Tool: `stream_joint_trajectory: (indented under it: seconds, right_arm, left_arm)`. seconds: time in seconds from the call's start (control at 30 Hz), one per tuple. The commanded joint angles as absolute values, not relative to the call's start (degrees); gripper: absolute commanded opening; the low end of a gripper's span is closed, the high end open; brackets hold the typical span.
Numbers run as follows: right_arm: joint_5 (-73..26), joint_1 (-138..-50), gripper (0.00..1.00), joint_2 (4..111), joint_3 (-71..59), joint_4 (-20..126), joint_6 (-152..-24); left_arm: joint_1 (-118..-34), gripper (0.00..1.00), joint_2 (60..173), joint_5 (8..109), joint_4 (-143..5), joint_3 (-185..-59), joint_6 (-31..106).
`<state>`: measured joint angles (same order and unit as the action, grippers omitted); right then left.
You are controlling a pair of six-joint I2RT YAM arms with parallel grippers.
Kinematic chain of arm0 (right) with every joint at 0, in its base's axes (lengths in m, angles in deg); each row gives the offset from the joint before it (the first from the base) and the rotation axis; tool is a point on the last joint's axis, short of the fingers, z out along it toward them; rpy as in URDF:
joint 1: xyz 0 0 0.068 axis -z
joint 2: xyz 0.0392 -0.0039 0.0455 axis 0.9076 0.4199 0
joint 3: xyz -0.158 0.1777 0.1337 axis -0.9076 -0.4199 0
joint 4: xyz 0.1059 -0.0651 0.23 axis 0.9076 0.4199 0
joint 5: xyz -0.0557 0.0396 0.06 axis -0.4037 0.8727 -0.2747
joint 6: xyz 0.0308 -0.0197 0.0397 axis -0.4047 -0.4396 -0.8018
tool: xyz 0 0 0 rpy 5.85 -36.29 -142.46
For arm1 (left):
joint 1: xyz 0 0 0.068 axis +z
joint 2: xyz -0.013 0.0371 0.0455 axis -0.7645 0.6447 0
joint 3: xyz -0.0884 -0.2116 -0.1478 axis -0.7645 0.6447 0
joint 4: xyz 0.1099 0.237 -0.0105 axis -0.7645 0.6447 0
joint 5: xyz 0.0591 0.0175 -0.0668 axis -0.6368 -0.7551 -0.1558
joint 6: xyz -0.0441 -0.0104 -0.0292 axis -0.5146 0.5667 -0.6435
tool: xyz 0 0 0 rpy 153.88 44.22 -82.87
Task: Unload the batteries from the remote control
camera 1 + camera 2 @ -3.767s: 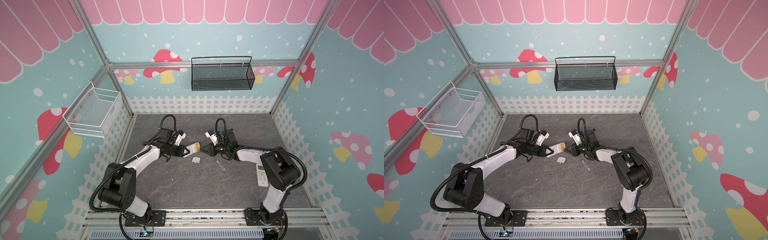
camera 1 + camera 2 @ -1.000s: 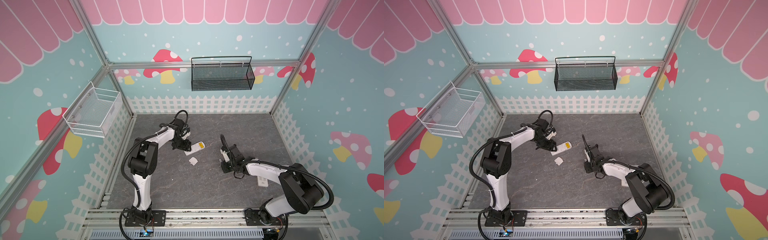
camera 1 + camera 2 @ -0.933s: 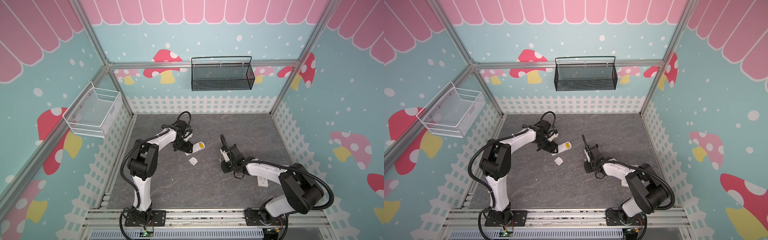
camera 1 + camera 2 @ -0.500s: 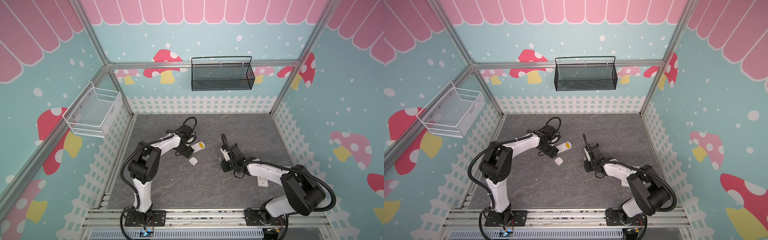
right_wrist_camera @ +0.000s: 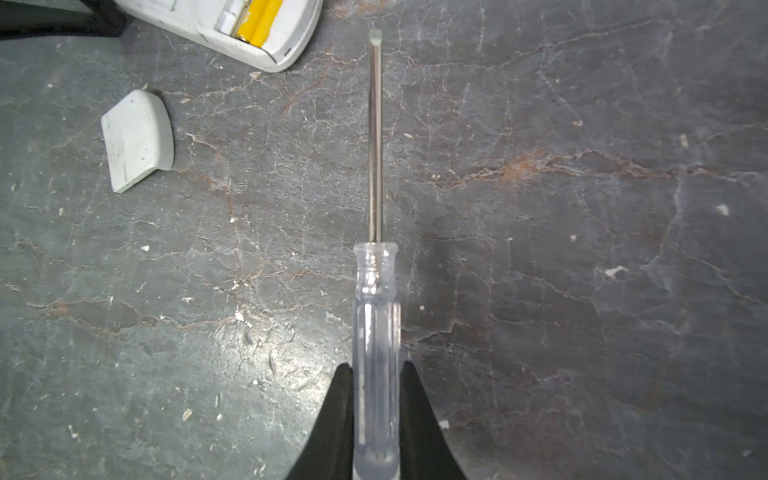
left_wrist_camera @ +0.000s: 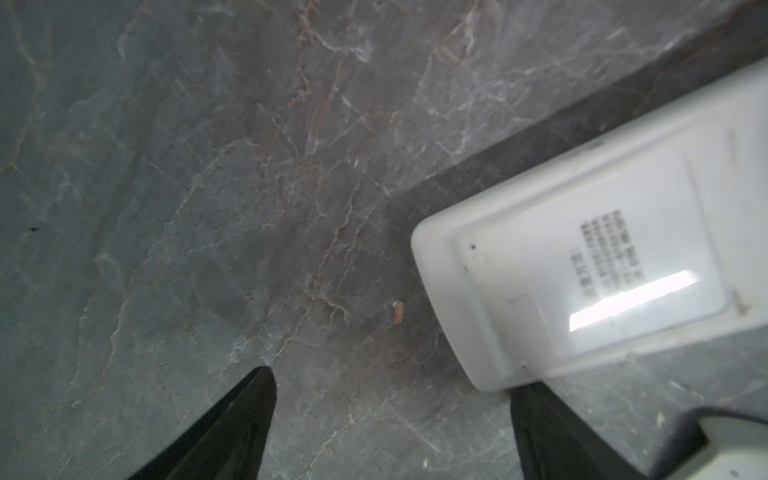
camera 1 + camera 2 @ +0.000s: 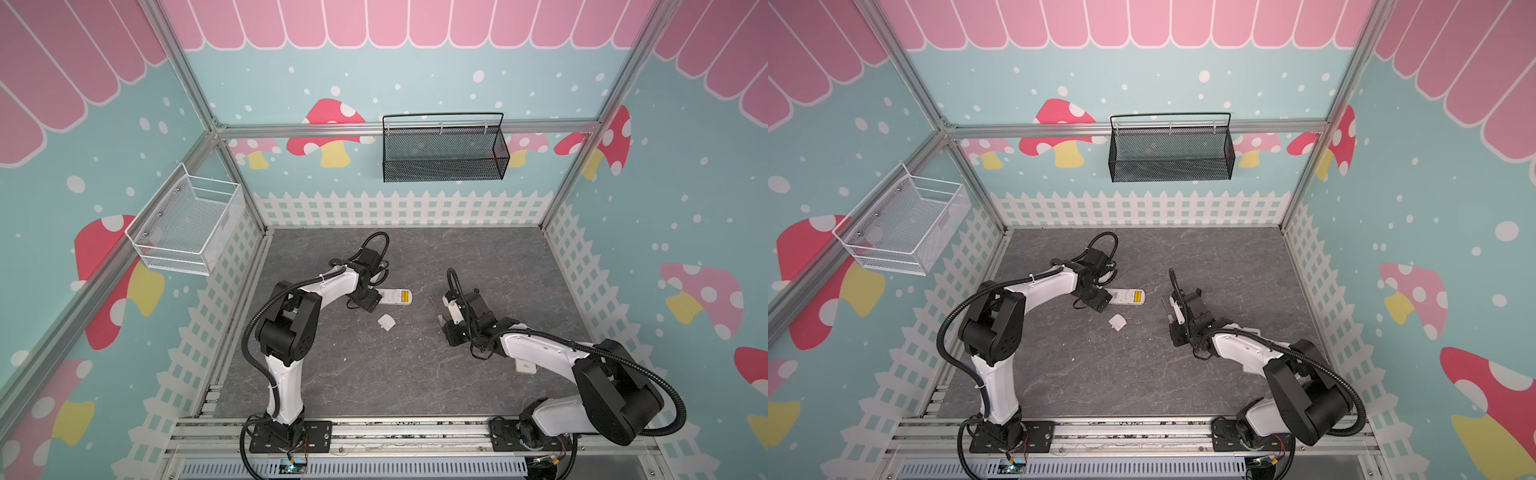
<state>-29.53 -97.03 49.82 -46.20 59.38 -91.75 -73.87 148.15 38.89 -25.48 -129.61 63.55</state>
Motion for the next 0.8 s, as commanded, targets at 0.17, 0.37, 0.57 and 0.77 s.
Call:
stream_joint_trajectory:
  seconds: [0.17, 0.37, 0.57, 0.77]
  right_arm:
    - [-25.78, -96.82, 0.12, 46.29, -44.63, 56.45, -85.5]
    - [-25.25, -96.85, 0.14, 44.4, -41.08, 55.84, -77.9]
    - [-29.69, -97.31, 0.13, 41.15, -39.65, 51.33, -67.0]
    - [-32.58, -98.23, 0.12, 39.53, -41.28, 44.35, -52.71]
  left_arm:
    - [-73.97, 0.88, 141.05, 48.14, -22.33, -131.22, 64.45]
    - [-72.89, 0.88, 135.06, 57.57, -17.16, -136.01, 66.49]
    - [-66.84, 0.86, 132.11, 71.1, -13.75, -145.03, 61.01]
    - [-64.01, 0.83, 130.39, 86.64, -14.54, -144.91, 54.65]
